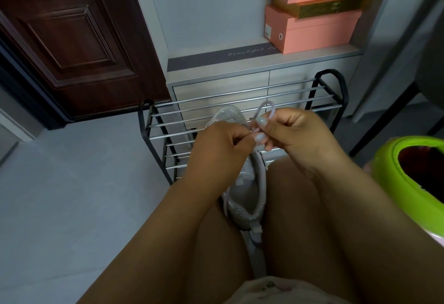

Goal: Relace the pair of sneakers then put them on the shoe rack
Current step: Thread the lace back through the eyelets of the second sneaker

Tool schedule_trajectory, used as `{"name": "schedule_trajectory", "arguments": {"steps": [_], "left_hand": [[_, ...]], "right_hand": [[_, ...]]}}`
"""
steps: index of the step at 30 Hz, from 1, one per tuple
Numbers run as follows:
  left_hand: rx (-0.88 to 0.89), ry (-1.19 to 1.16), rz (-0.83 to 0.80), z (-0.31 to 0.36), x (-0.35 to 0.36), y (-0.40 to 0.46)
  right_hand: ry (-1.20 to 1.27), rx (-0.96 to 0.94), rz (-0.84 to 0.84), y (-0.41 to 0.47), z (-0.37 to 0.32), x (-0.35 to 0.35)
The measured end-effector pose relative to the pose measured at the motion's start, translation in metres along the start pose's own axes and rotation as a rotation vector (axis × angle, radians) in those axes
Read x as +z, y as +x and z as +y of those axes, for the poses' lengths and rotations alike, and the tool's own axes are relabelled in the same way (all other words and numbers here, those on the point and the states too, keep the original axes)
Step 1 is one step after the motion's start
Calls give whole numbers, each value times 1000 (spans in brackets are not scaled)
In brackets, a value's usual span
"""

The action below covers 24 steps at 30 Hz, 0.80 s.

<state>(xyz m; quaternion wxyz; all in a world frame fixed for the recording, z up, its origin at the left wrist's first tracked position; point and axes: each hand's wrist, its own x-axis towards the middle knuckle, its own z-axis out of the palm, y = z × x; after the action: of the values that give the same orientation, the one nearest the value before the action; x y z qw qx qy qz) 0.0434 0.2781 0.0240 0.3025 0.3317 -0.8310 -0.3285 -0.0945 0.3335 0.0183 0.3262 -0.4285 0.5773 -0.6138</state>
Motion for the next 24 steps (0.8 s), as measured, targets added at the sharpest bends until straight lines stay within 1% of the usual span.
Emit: {"name": "schedule_trajectory", "arguments": {"steps": [2,4,6,9,10,13,16,19,22,24], "left_hand": [[-65,49,10,-1,4,0],[-140,104,-17,-3,11,-3],[-208,129,-67,-2,21,-6],[-282,183,-95,-8,35,-7],[-312,138,-89,-11,38,-8],[-456,-184,-53,-20,46,-13],[-584,-410,-5,-19,46,-20],[-589,-490,35,-17,46,-24],[-592,-495,66,-19,48,-25],[-581,-494,60,-19,50,-25]], "right_hand": [[77,39,26,2,2,-4],[141,80,62,4,5,-10],[122,102,71,4,7,-15],[58,119,27,2,7,-15],[48,123,11,1,8,-14],[-24,110,-11,1,12,-12],[-105,75,-35,1,14,-12],[-194,66,-74,2,16,-11],[-314,39,-124,3,18,-7],[-351,16,-134,3,19,-4]]}}
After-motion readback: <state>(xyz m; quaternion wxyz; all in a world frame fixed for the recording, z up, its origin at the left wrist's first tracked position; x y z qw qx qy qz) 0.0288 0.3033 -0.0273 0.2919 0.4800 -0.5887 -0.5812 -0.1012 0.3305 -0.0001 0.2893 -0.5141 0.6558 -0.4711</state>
